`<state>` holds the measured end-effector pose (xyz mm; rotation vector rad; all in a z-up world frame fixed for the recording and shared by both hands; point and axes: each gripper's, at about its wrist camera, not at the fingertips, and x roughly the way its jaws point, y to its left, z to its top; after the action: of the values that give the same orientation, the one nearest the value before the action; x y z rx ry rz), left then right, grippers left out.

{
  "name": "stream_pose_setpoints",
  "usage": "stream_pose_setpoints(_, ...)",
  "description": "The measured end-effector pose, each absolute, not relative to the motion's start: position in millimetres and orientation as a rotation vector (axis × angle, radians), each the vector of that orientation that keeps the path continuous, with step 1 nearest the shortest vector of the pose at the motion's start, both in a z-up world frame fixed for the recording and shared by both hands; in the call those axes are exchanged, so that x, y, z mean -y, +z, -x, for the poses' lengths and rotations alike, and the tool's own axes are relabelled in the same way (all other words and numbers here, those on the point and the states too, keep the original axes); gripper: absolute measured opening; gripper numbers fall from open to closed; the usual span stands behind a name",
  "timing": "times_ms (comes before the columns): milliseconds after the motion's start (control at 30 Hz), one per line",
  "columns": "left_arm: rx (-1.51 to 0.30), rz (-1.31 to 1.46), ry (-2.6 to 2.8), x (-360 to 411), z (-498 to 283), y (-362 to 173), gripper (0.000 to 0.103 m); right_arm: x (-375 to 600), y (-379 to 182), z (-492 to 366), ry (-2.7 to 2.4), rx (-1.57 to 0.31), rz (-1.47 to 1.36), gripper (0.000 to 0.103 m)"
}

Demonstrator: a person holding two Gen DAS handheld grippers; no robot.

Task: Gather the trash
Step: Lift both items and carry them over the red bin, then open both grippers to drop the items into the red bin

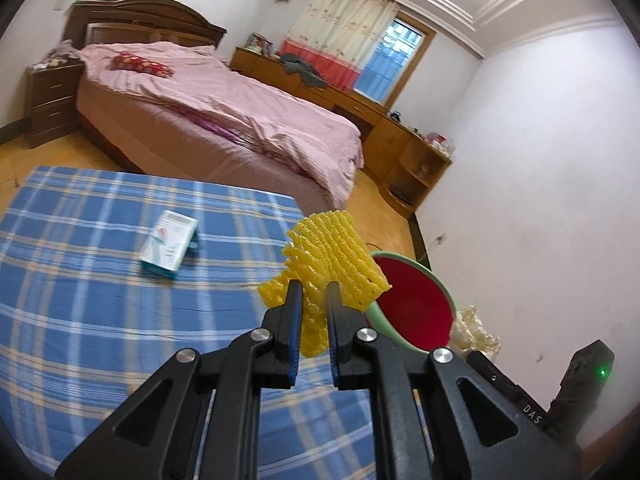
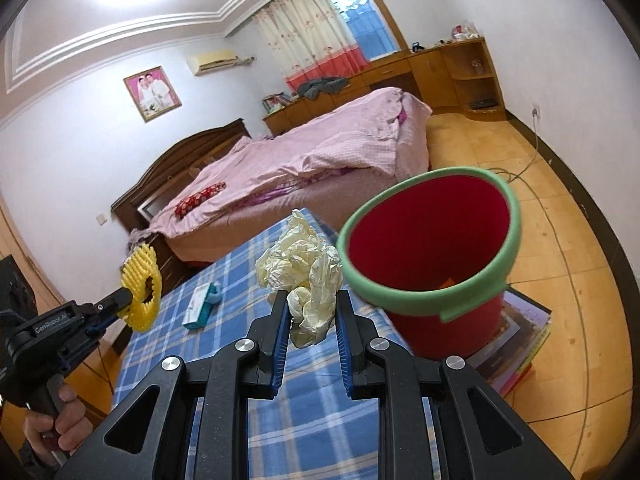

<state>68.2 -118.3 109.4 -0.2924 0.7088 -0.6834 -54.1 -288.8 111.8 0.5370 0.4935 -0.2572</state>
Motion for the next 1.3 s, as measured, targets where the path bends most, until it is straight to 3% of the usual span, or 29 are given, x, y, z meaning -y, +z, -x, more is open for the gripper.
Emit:
stream_pose_setpoints(567,-0.802,0.072,-0.87,269.0,-75.3,95.8,0.01,355.0,97.6,55.2,-0.402,-0.506,-0.595,0.022)
stream_pose_setpoints(1033,-0.837,-0.025,-0.892,338.5,-94.9,61.6,0.011,398.4,74.4,29.2,-0.438,-0.557,-0.622,0.024)
stream_pose_setpoints(1167,-0.854,-0.028,-0.895,347.9,-97.0,52.7,0.026,405.6,64.5,20.1,-0.427,-0.587,-0.622,0.026)
stream_pose_setpoints(1233,-0.849,-0.038,-0.884,351.3,-97.2,49.8,0.04,408.5,60.7,19.5,-0.425,-0.585,-0.631,0.028)
stream_pose_setpoints(1300,-0.844,-0.066,-0.87,356.2,-97.3,46.6,0.042,411.8,57.9,19.6,-0.435,-0.58,-0.638,0.032)
